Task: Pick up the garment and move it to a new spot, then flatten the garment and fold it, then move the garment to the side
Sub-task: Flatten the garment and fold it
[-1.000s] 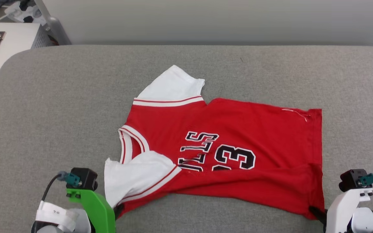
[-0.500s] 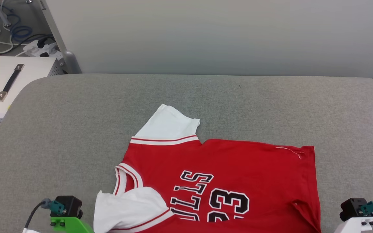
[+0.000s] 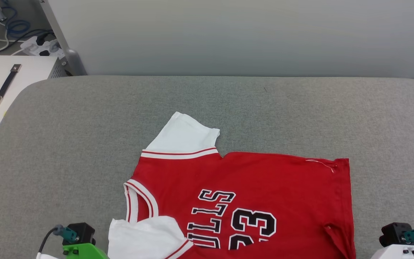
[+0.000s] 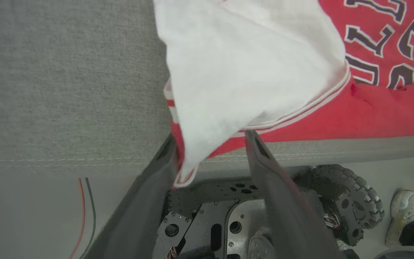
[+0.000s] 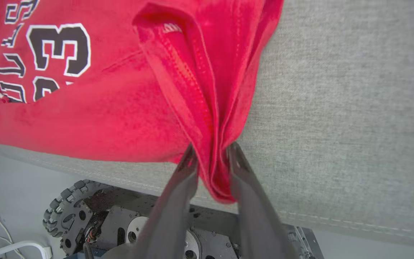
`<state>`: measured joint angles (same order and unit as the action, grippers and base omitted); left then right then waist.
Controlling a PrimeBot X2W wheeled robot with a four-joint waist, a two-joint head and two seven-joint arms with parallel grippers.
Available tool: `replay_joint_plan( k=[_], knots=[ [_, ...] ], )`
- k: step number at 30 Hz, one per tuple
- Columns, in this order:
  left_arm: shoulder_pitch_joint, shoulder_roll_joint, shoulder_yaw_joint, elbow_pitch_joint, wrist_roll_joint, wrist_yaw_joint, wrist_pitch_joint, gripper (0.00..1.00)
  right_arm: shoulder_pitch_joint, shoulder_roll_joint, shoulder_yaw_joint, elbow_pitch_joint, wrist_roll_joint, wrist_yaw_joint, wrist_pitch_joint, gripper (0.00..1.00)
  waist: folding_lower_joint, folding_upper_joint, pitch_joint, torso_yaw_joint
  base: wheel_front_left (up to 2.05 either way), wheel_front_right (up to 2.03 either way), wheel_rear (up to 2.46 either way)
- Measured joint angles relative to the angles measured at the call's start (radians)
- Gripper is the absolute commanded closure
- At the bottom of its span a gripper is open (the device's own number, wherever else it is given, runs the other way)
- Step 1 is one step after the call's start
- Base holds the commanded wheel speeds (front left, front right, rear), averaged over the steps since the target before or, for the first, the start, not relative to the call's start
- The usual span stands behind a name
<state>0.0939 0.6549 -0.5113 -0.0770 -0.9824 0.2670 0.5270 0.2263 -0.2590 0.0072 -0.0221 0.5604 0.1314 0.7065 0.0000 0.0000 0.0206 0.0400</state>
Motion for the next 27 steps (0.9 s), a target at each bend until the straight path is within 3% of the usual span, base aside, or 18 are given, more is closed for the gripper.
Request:
replay_joint_plan(
  k=[8, 17, 23, 27],
  knots=[
    [-0.056, 0.003, 0.023, -0.002, 0.037, -0.004, -0.061, 0.0, -0.024, 0.04, -0.038, -0.028, -0.104, 0.0, -0.231, 0.0, 0.0, 0.0, -0.007, -0.005, 0.0, 0.0, 0.0],
    [-0.159, -0.003, 0.04, -0.019, 0.158, 0.013, -0.184, 0.0, -0.113, 0.127, -0.11, -0.111, -0.23, 0.0, -0.472, 0.0, 0.0, 0.0, 0.02, -0.02, 0.0, 0.0, 0.0],
    [-0.281, -0.056, 0.059, 0.001, 0.218, 0.02, -0.276, 0.0, -0.19, 0.129, -0.116, -0.165, -0.279, 0.0, -0.558, 0.0, 0.0, 0.0, 0.083, -0.032, 0.0, 0.0, 0.0],
    [-0.398, -0.075, 0.064, 0.034, 0.253, 0.002, -0.308, 0.0, -0.245, 0.127, -0.114, -0.18, -0.292, 0.0, -0.58, 0.0, 0.0, 0.0, 0.142, -0.041, 0.0, 0.0, 0.0]
  ],
)
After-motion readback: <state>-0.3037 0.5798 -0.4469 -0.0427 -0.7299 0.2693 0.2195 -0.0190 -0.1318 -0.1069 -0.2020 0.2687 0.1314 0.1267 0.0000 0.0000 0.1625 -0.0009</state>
